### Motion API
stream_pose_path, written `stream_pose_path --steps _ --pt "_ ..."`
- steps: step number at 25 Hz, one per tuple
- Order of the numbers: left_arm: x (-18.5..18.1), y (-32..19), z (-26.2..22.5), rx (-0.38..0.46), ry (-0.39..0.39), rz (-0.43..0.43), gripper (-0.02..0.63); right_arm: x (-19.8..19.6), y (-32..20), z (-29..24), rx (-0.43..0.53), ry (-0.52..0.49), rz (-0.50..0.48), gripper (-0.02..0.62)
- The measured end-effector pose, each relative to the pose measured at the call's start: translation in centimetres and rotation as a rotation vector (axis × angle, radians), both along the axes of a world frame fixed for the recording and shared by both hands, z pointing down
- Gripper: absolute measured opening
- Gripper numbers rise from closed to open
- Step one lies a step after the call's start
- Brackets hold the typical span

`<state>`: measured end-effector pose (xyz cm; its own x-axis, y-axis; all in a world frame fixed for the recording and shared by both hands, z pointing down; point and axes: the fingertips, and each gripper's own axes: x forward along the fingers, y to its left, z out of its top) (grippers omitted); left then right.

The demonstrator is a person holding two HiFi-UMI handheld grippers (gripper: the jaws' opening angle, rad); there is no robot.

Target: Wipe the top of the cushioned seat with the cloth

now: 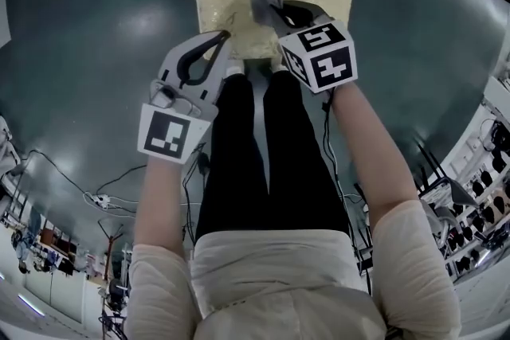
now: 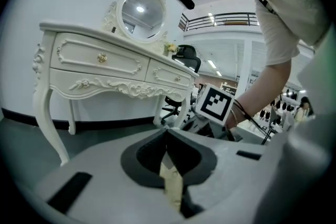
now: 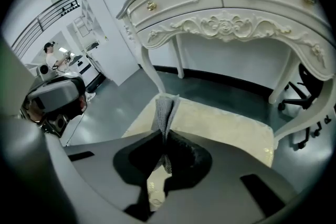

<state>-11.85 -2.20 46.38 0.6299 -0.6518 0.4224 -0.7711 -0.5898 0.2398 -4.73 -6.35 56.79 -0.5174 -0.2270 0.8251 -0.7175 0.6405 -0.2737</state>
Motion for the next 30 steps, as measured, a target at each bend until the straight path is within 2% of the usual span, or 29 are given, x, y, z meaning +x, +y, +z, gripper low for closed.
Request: stream_pose_path --steps 5,13,18,30 --pt "-4.9 1.6 0.6 -0.013 -0.009 -0.031 0.003 -6.2 2.1 1.3 -0.037 -0.020 -0.042 0.026" --pt "-10.0 3.1 1.2 -0.018 -0.005 -0.067 0.003 -11.1 3.8 3.6 -0.083 -0.001 -0.030 0.026" --pt "-11.0 3.6 1.9 -0.032 0.003 -0.077 0.003 -11.7 3.4 4.7 -0.096 0.005 0.003 0.026" --pt "-8.5 2.7 2.0 -0.041 0.016 -0.037 0.003 -8.9 3.0 5.1 -0.113 -0.011 0.044 0.026"
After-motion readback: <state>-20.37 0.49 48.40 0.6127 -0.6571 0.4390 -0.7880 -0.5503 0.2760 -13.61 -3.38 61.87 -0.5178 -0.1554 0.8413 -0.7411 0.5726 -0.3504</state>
